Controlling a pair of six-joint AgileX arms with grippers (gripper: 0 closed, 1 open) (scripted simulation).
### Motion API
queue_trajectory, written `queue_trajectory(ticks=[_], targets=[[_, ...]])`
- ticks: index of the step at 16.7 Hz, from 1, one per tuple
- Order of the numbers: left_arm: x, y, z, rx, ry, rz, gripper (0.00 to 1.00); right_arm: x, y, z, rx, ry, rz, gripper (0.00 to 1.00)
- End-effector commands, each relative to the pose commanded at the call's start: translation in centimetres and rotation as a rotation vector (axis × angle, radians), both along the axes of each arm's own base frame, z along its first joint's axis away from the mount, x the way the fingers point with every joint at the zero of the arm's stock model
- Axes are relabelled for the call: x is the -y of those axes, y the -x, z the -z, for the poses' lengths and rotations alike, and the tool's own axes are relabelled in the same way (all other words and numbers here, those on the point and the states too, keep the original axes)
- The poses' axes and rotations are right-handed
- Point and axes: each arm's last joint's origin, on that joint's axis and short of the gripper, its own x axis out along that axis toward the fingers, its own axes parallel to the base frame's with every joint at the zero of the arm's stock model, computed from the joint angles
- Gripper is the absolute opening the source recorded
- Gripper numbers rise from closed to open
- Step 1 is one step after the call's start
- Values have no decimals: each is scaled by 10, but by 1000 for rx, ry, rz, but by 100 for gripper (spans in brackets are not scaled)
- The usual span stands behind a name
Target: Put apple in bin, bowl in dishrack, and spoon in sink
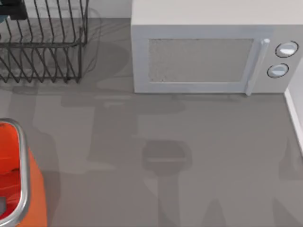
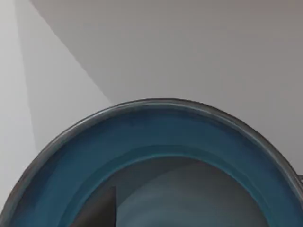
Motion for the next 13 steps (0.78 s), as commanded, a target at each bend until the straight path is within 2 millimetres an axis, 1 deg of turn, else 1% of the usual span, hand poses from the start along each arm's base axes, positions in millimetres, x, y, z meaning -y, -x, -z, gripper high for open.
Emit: queue_trajectory(ticks=[3,6,9,11,13], targets=[[0,2,-1,-1,-3,1,100,0,0,0,0,0,0,100],[2,17,-8,-16,-9,1,100,0,0,0,0,0,0,100],[4,46,-23,-21,4,-12,100,0,0,0,0,0,0,100],[7,71,-36,-6,10,-17,100,0,0,0,0,0,0,100],[10,101,-45,3,10,-21,100,0,0,0,0,0,0,100]])
